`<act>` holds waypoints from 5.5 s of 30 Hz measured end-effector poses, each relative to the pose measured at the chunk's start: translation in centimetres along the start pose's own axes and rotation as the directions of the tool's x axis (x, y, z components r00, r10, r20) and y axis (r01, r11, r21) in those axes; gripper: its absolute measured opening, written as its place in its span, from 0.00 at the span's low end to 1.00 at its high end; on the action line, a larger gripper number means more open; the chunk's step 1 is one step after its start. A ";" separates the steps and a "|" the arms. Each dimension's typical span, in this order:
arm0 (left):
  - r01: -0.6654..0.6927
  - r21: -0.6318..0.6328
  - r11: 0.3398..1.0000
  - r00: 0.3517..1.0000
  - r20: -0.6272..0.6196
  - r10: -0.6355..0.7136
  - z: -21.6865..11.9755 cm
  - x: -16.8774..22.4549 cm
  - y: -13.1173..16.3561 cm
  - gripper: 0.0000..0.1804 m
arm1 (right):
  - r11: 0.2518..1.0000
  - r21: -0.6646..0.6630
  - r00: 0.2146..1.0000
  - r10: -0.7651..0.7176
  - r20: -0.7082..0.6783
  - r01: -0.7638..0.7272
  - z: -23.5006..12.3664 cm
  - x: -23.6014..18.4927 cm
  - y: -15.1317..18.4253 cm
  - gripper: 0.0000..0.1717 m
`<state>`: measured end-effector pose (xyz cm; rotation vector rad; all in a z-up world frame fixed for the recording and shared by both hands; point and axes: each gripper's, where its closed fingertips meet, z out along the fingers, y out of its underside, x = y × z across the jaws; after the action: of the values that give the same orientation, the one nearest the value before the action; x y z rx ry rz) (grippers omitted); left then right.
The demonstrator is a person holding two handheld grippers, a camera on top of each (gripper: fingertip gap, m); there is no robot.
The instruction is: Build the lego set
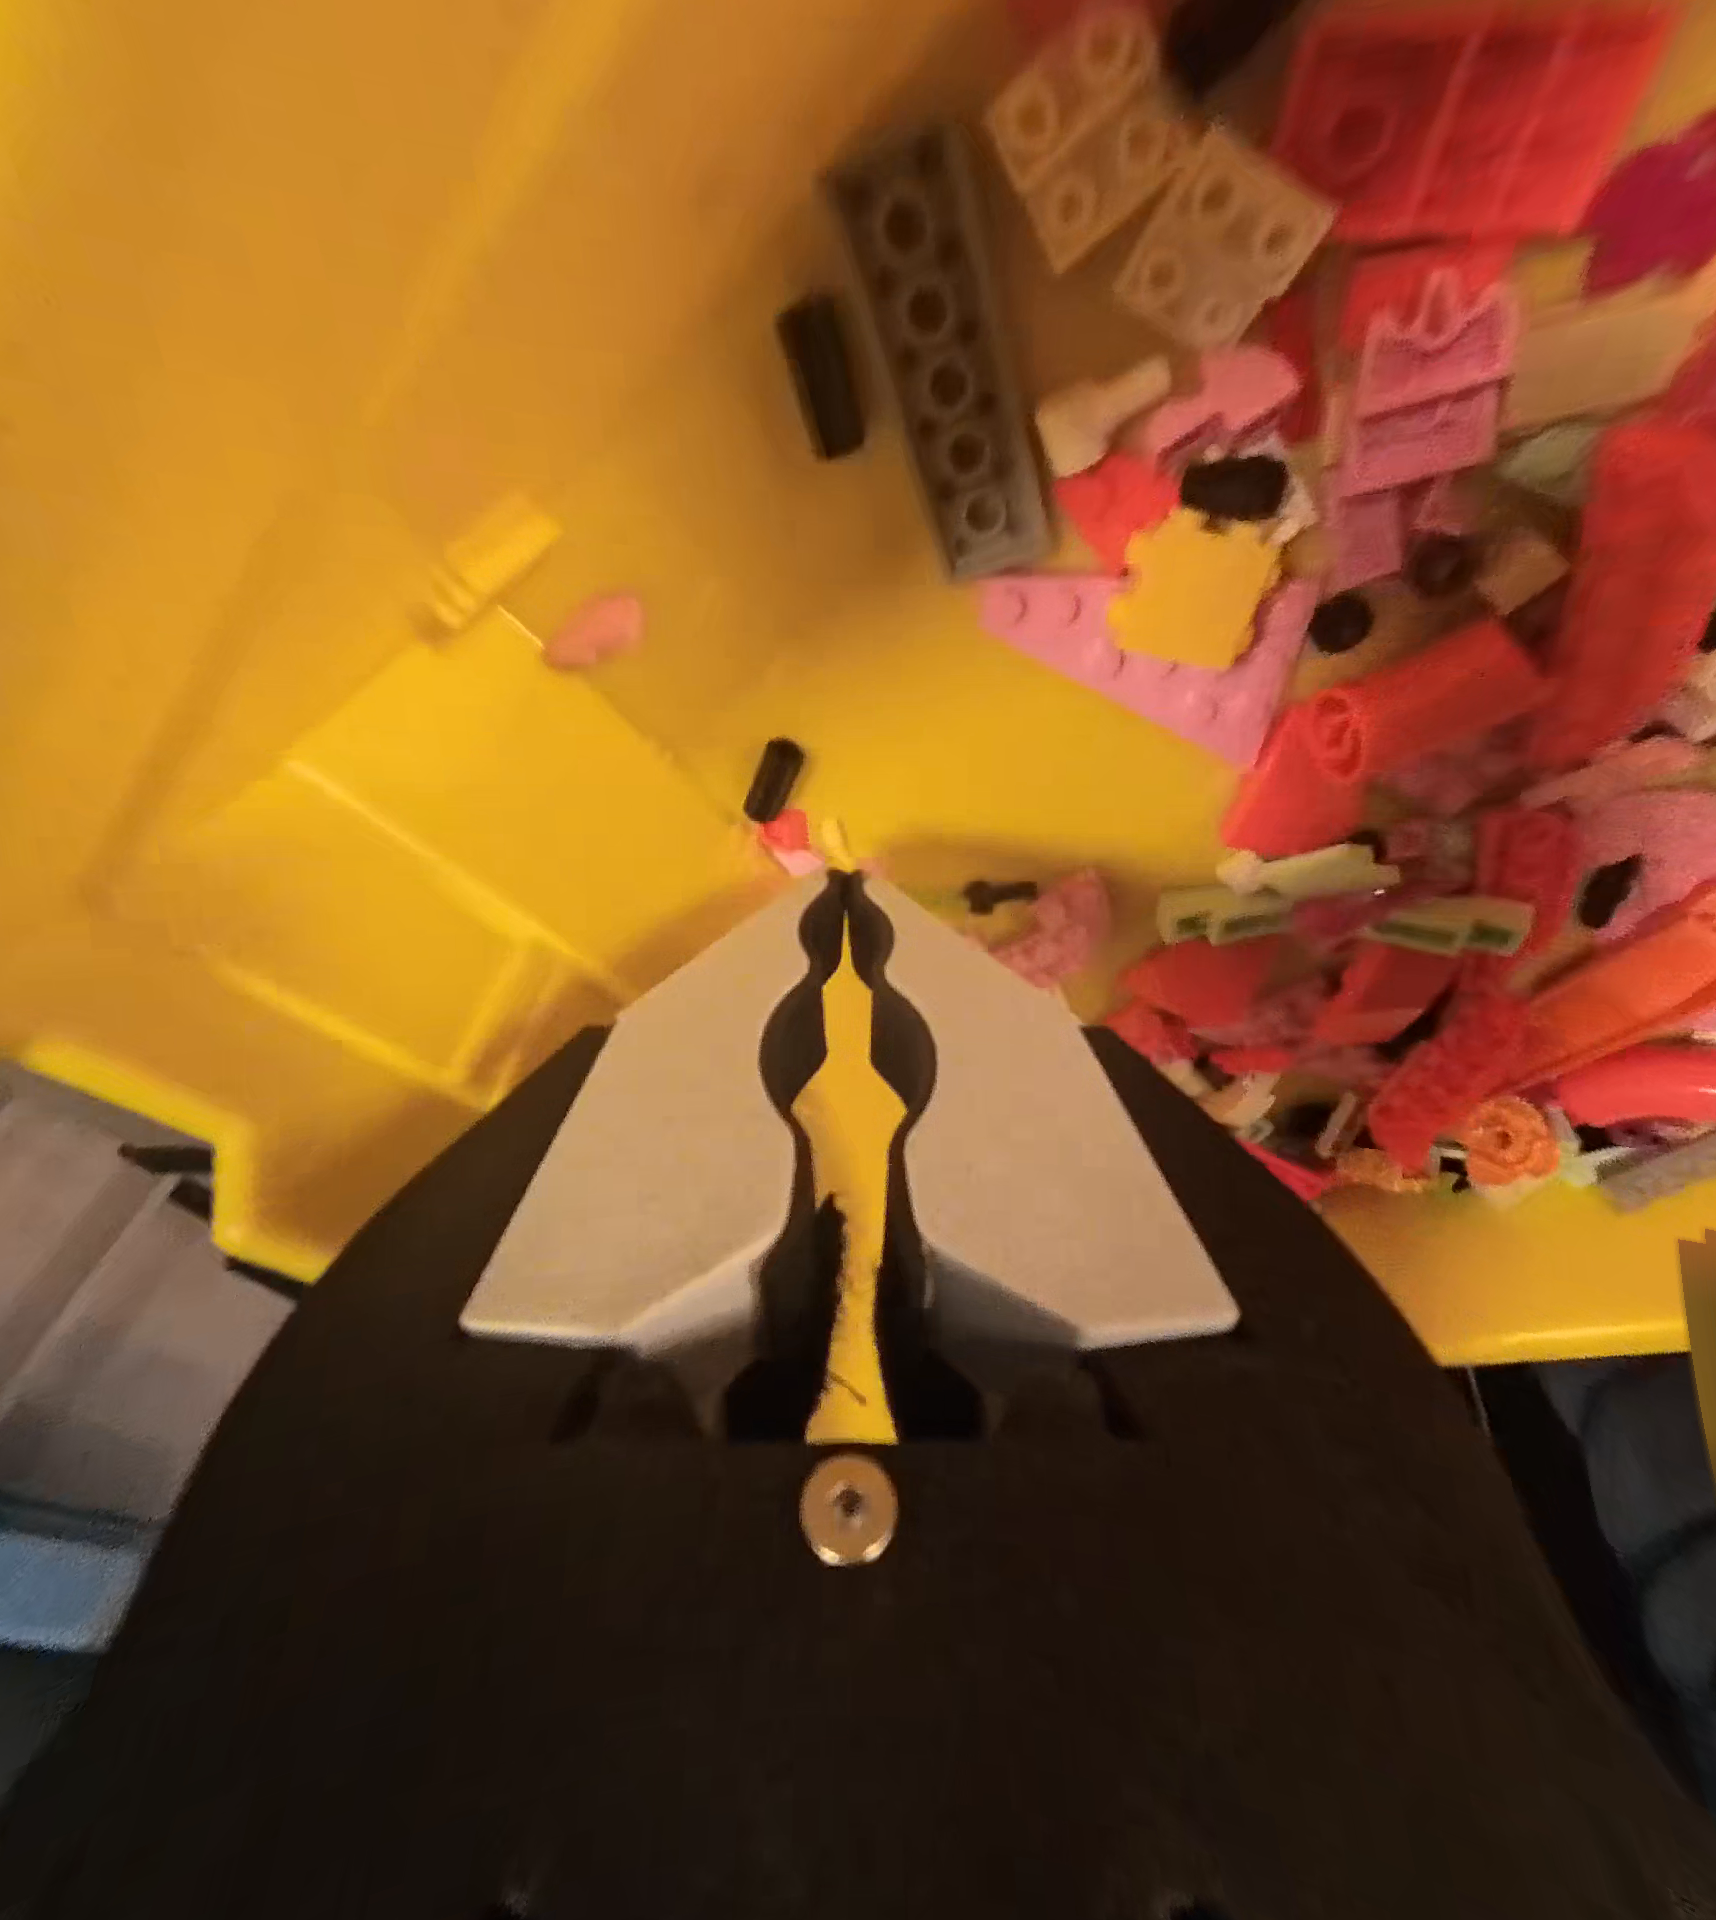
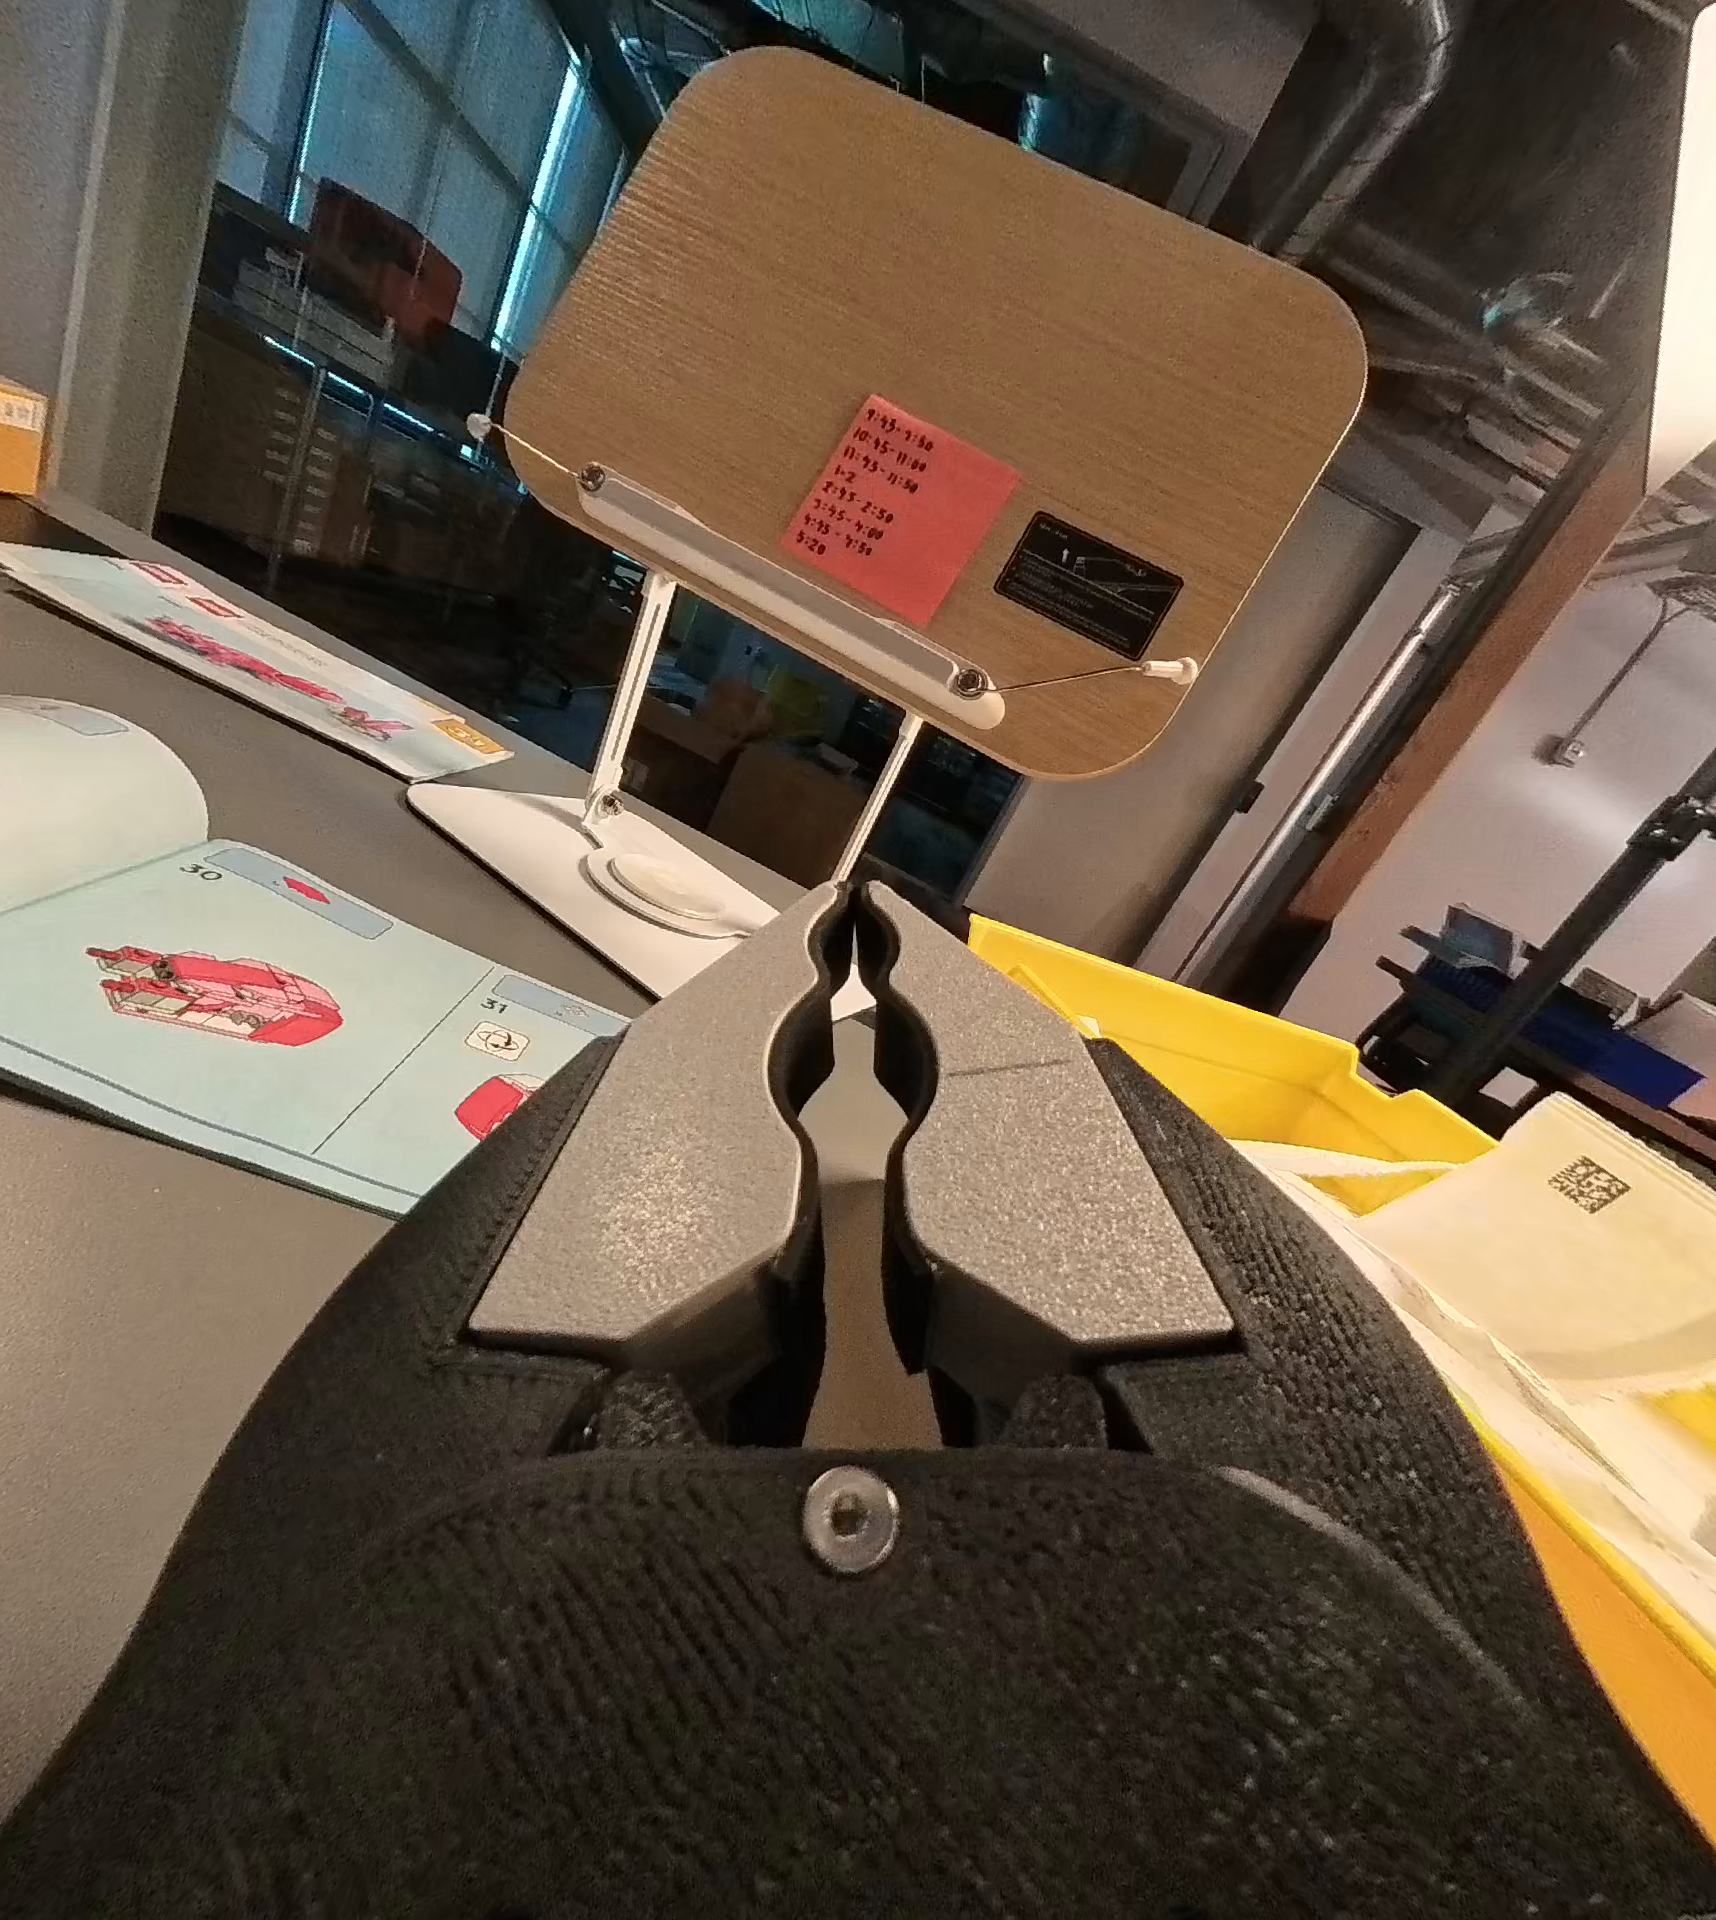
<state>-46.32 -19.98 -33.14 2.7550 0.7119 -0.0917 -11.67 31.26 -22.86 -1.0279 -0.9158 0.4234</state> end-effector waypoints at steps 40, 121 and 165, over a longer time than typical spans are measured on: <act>-0.193 0.116 0.974 0.976 0.128 0.178 0.2 -0.1 -1.8 0.00 | 1.000 0.010 1.000 0.001 -0.005 -0.001 -0.2 0.1 -0.2 0.00; -0.979 0.148 0.142 0.181 0.299 0.937 -12.7 54.4 -16.8 0.03 | 0.988 0.117 0.976 0.121 -0.182 -0.101 -10.2 7.6 -1.5 0.00; -0.538 0.842 0.029 0.521 0.306 0.797 -20.6 53.1 -16.4 0.32 | 0.983 0.100 0.956 0.174 -0.236 -0.154 -10.8 9.3 -0.6 0.00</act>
<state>-7.96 24.53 -24.91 3.7816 -1.1959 0.1784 2.39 31.49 -20.42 -1.0591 -0.5911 0.4574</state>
